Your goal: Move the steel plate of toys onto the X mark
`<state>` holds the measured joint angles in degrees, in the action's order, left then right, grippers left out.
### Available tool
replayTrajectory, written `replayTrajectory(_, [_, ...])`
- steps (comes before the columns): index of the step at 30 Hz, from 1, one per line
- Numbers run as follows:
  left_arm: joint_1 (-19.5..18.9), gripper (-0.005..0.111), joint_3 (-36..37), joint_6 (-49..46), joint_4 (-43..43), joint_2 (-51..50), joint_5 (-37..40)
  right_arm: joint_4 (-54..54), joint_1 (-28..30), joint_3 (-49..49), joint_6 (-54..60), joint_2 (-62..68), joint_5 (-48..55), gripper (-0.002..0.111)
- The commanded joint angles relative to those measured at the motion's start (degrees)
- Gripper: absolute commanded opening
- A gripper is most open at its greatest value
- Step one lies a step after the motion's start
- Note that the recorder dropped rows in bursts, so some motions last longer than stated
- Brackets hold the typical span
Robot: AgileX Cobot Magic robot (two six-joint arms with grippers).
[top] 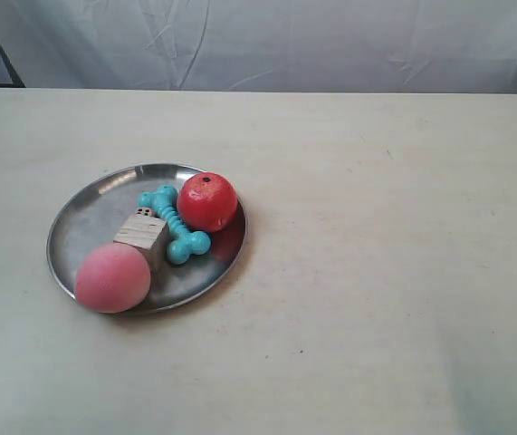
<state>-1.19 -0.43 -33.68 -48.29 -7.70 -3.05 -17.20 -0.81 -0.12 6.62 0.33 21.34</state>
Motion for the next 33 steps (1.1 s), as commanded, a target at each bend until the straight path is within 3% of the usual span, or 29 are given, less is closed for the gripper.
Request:
replayTrajectory(1, [0.2, 0.0, 0.4, 0.5, 0.5, 0.3, -0.3, -0.2, 0.2, 0.1, 0.1, -0.3, -0.3, 0.0])
replayTrajectory(33, [0.2, 0.0, 0.4, 0.5, 1.9, 0.3, 1.0, -0.2, 0.2, 0.1, 0.1, -0.3, -0.5, 0.0])
